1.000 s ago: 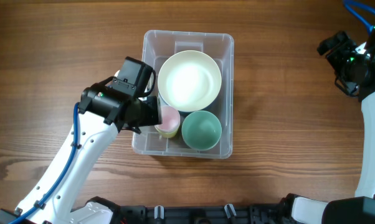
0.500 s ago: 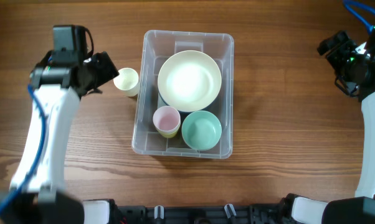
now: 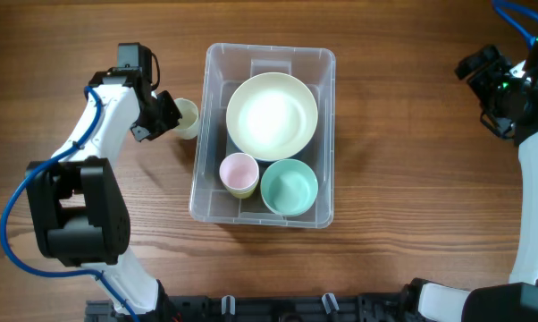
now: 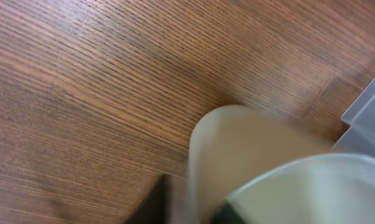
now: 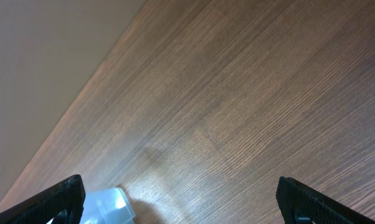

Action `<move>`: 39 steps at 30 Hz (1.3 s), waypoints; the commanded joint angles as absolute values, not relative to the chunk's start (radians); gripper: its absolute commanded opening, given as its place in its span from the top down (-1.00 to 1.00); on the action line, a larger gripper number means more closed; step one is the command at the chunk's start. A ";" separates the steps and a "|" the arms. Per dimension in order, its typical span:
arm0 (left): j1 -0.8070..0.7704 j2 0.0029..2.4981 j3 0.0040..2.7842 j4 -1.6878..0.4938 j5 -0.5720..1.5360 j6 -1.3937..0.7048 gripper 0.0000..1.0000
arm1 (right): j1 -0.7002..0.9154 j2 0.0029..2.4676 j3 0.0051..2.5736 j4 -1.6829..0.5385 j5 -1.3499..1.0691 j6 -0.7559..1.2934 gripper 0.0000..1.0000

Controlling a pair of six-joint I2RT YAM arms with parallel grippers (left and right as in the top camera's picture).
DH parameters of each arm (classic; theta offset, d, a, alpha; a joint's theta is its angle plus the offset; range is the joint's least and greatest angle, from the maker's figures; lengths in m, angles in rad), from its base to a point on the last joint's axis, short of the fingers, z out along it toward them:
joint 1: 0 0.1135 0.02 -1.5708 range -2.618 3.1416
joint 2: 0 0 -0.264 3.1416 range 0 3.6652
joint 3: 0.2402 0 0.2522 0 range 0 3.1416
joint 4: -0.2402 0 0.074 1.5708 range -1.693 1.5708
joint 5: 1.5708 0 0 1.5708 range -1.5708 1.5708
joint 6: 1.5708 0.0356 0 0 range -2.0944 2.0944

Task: Pack container
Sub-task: 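Reach the left gripper to the cream cup and grasp it, then stack the cream cup onto the pink cup with the left gripper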

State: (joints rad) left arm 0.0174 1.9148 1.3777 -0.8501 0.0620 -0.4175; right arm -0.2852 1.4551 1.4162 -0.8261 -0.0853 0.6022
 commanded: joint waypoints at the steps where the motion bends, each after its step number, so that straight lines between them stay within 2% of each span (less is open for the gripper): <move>1: 0.038 1.896 1.388 -0.871 0.076 -0.403 0.92 | -0.284 1.465 1.425 -0.824 -0.090 0.609 -0.99; 8: 0.059 1.644 1.509 -1.043 0.007 -0.396 0.92 | -0.284 1.465 1.425 -0.824 -0.090 0.609 -0.99; 14: -0.139 1.395 1.534 -1.209 0.059 -0.362 0.92 | -0.284 1.465 1.425 -0.824 -0.090 0.609 -0.99; 17: -0.290 1.374 1.531 -1.271 0.054 -0.363 0.92 | -0.284 1.465 1.425 -0.824 -0.090 0.609 -0.99; 21: -0.415 1.384 1.449 -1.270 -0.014 -0.428 0.92 | -0.284 1.465 1.425 -0.824 -0.090 0.609 -0.99; 26: -0.438 1.393 1.335 -1.227 -0.011 -0.439 0.92 | -0.284 1.465 1.425 -0.824 -0.090 0.609 -1.00; 28: -0.438 1.398 1.286 -1.195 -0.004 -0.439 0.86 | -0.284 1.465 1.425 -0.824 -0.090 0.609 -0.99; 29: -0.438 1.401 1.268 -1.179 0.001 -0.439 0.77 | -0.284 1.465 1.425 -0.824 -0.090 0.609 -1.00; 30: -0.438 1.406 1.253 -1.162 0.010 -0.439 0.13 | -0.284 1.465 1.425 -0.824 -0.090 0.609 -0.99; 31: -0.438 1.412 1.247 -1.147 0.010 -0.439 -0.64 | -0.284 1.465 1.425 -0.824 -0.090 0.609 -0.99; 32: -0.438 1.415 1.247 -1.135 0.010 -0.439 -0.99 | -0.284 1.465 1.425 -0.824 -0.090 0.609 -1.00; 39: -0.438 1.387 1.361 -1.066 0.011 -0.454 -0.99 | -0.284 1.465 1.425 -0.824 -0.090 0.609 -0.99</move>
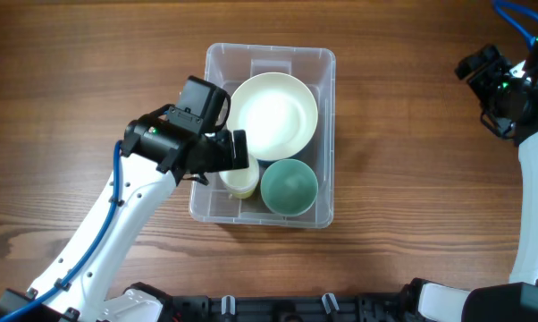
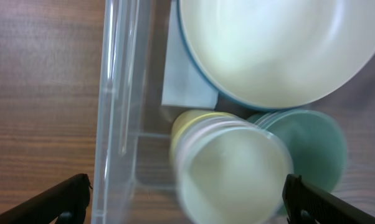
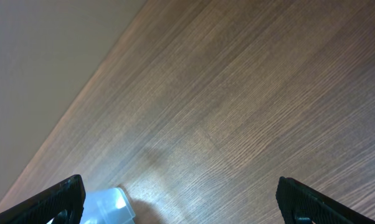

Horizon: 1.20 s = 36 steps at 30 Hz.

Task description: Pack container

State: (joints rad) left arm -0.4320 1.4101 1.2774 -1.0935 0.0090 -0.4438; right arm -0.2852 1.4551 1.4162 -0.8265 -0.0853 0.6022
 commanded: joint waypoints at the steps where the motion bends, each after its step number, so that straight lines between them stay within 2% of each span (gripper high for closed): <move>1: -0.438 1.385 1.378 -1.056 0.011 -0.454 -1.00 | -0.284 1.465 1.425 -0.824 -0.090 0.609 -1.00; 13: -0.391 1.334 1.421 -1.058 -0.033 -0.449 -1.00 | -0.284 1.465 1.425 -0.824 -0.090 0.609 -1.00; 23: -0.276 0.950 1.401 -1.103 -0.046 -0.255 -1.00 | -0.284 1.465 1.425 -0.824 -0.090 0.609 -0.99; 29: -0.040 0.626 1.135 -1.025 0.023 -0.237 -1.00 | -0.284 1.465 1.425 -0.824 -0.090 0.609 -0.99; 32: -0.003 0.482 0.925 -0.893 0.117 -0.159 -1.00 | -0.284 1.465 1.425 -0.824 -0.090 0.609 -0.99; 36: 0.008 0.320 0.638 -0.731 0.190 -0.160 -0.99 | -0.284 1.465 1.425 -0.824 -0.090 0.609 -0.99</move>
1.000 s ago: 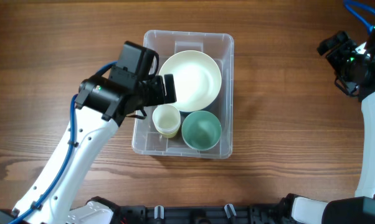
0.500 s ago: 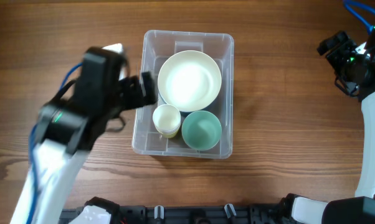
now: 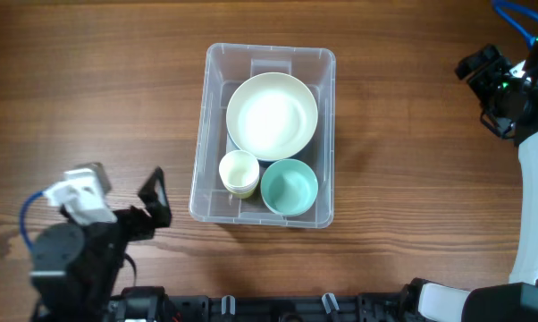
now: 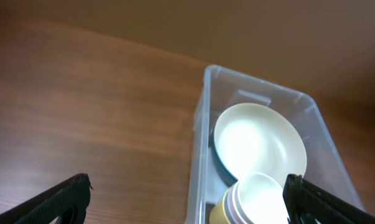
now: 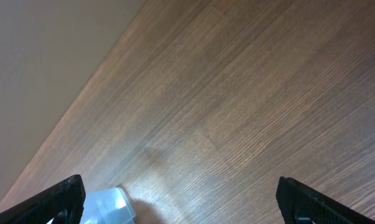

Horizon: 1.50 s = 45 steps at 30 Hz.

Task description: Pack container

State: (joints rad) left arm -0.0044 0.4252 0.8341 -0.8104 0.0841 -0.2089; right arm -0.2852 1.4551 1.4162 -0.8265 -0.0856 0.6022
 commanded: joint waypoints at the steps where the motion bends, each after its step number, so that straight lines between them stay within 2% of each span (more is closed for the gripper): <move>1: 0.008 0.295 0.579 -0.697 0.207 -0.160 -0.99 | -0.284 1.465 1.425 -0.824 -0.090 0.609 -0.99; 5: 0.008 0.207 0.347 -0.514 0.291 -0.162 -1.00 | -0.284 1.465 1.425 -0.824 -0.090 0.609 -0.99; 9: 0.007 0.166 0.238 -0.434 0.318 -0.165 -1.00 | -0.284 1.465 1.425 -0.824 -0.090 0.609 -0.99; 20: 0.008 0.011 0.147 -0.449 0.318 -0.164 -0.99 | -0.284 1.465 1.425 -0.824 -0.090 0.609 -1.00; 24: 0.007 0.009 0.146 -0.511 0.318 -0.164 -1.00 | -0.284 1.465 1.425 -0.824 -0.090 0.609 -0.99; 45: 0.007 0.015 0.145 -0.513 0.318 -0.164 -1.00 | -0.275 1.430 1.409 -0.826 -0.089 0.609 -0.99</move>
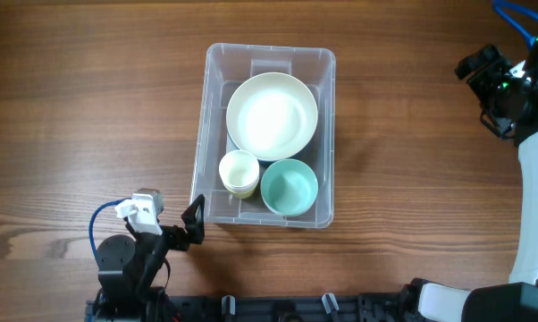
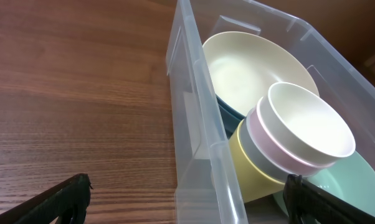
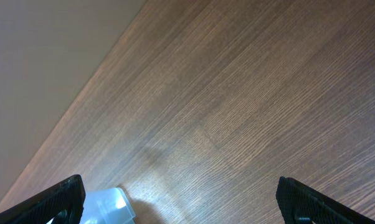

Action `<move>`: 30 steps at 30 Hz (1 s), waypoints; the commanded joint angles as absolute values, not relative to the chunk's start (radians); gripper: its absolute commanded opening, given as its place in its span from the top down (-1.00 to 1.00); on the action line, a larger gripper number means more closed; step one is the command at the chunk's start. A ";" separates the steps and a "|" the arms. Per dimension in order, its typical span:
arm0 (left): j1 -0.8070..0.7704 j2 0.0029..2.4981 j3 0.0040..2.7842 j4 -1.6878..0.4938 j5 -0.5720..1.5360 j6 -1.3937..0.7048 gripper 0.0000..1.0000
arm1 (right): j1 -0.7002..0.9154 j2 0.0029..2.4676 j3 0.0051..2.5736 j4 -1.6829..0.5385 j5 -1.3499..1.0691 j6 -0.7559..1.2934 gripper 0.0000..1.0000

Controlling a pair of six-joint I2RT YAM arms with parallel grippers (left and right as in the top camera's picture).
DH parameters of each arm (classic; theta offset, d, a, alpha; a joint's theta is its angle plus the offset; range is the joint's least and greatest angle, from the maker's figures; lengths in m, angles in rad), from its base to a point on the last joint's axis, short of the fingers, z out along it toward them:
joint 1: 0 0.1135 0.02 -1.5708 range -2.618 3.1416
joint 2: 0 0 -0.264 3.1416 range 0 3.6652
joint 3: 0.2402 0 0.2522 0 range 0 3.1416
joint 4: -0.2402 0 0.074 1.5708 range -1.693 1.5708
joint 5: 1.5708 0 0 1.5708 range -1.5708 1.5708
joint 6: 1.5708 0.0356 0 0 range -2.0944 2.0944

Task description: Pack container

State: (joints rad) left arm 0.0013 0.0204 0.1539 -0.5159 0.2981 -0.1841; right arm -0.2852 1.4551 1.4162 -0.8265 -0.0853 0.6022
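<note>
The clear plastic container (image 1: 200, 152) stands mid-table. Inside it are a large cream bowl (image 1: 272, 116), a teal bowl (image 1: 290, 186) and a stack of nested cups (image 1: 239, 173) topped by a pale cup. My left gripper (image 1: 196, 224) is open and empty by the container's front-left corner. In the left wrist view the container wall (image 2: 194, 124) runs between its black fingertips (image 2: 69, 199), with the cup stack (image 2: 299, 137) and cream bowl (image 2: 250, 68) behind it. My right gripper (image 1: 483, 76) is open at the far right, above bare wood (image 3: 237, 106).
The wooden table (image 1: 90, 89) surrounds the container on all sides. A corner of the clear container (image 3: 109, 202) shows low in the right wrist view. The left arm is folded at its base (image 1: 126, 259) by the front edge.
The left arm has folded down nearer its base, and its open gripper now sits low beside the container's front-left corner. The right arm and the container's contents are unchanged.
My left gripper first held a pale cup on the table left of the container. It then stood open over the container with that cup nested in the pink cup. Afterwards it was back at the front left, and now it is low by the container's corner.
</note>
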 commanded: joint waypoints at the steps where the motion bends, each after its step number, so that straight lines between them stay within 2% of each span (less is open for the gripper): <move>1: 0.007 0.015 0.145 -0.513 0.317 -0.164 -0.99 | -0.268 1.408 1.400 -0.827 -0.089 0.609 -0.99; 10: 0.007 0.015 0.145 -0.513 0.318 -0.164 -0.99 | -0.105 1.137 1.302 -0.830 -0.090 0.609 -1.00; 14: 0.007 0.015 0.145 -0.513 0.318 -0.164 -1.00 | -0.028 0.920 1.129 -0.785 0.083 0.590 -0.99; 20: 0.007 0.015 0.145 -0.513 0.318 -0.164 -1.00 | -0.017 0.622 0.820 -0.560 -0.011 0.155 -0.99; 22: 0.007 0.015 0.145 -0.513 0.318 -0.164 -1.00 | -0.017 0.536 0.728 -0.552 -0.021 0.102 -0.99; 30: 0.007 0.015 0.145 -0.513 0.318 -0.164 -1.00 | -0.017 0.219 0.374 -0.522 -0.040 0.107 -0.99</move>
State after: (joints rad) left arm 0.0013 0.0204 0.1532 -0.5167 0.2981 -0.1841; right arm -0.0257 0.3061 0.4515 -0.5350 -0.0154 0.1379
